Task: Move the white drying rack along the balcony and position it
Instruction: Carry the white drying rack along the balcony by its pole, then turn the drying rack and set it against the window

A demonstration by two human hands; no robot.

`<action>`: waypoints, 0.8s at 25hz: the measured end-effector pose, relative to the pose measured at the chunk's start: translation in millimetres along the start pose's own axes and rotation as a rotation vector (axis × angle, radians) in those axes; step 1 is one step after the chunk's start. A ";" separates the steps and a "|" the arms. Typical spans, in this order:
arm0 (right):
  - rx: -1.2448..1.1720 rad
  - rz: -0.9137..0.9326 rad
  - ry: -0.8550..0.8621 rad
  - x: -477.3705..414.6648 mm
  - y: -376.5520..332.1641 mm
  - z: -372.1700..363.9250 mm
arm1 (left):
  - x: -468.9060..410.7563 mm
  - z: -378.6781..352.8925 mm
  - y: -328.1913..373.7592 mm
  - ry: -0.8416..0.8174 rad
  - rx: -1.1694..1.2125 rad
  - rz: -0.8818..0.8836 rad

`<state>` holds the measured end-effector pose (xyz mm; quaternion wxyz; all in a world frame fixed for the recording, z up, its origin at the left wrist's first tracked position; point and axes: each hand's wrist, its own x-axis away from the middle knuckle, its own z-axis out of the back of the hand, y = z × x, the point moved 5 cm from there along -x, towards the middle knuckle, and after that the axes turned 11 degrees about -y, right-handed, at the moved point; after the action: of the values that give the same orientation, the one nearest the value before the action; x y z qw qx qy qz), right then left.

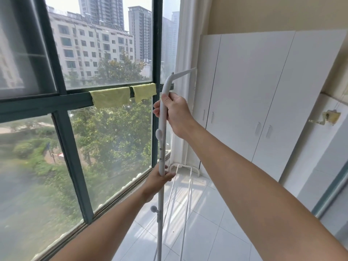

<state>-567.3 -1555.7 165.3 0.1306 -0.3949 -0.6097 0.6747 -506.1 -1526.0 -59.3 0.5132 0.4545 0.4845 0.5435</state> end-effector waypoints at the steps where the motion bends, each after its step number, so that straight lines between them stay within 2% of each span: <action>1: -0.006 -0.004 -0.007 1.5 0.1 -3.4 | 2.5 1.6 -0.4 -0.001 -0.008 0.014; 9: 0.069 -0.047 -0.010 19.7 6.9 1.3 | 22.1 3.0 3.5 -0.008 -0.136 0.071; 12: 0.027 -0.076 0.061 52.1 23.6 34.0 | 35.9 4.8 1.2 -0.009 -0.143 0.073; 16: -0.021 -0.216 0.169 121.0 71.3 98.2 | 51.9 8.6 -14.6 0.028 -0.136 0.116; 20: -0.072 -0.272 0.183 159.2 103.5 128.8 | 60.9 2.6 -23.8 0.085 -0.144 0.135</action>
<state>-728.9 -1566.8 2.8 0.2616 -0.3729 -0.6668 0.5898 -504.4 -1465.0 -82.8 0.4856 0.4245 0.4337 0.6292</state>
